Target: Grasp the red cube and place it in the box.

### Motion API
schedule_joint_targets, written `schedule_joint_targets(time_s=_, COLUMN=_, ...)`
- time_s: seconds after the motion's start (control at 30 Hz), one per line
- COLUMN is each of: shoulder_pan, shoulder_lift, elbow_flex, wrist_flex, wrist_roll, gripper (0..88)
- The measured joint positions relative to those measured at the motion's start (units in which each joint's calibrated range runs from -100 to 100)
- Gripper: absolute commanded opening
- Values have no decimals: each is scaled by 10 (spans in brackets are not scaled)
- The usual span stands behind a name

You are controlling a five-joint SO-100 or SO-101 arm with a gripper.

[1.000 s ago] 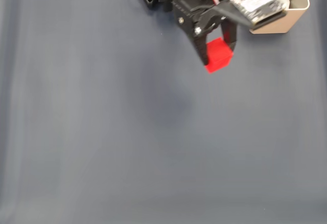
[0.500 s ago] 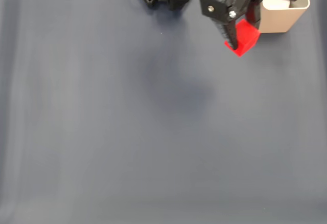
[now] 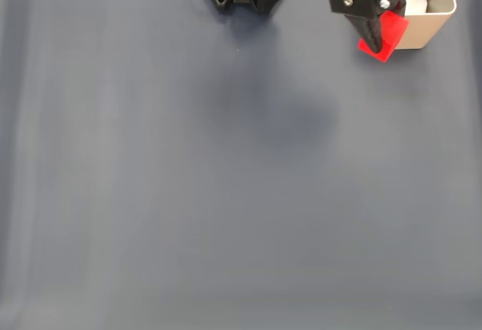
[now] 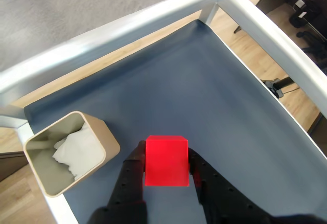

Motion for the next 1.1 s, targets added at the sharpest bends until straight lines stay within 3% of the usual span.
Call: schedule_joint_targets(time_s=1.1, shoulder_pan=-183, shoulder_lift=10, elbow_flex=0, wrist_flex=28, wrist_roll=22, gripper=1)
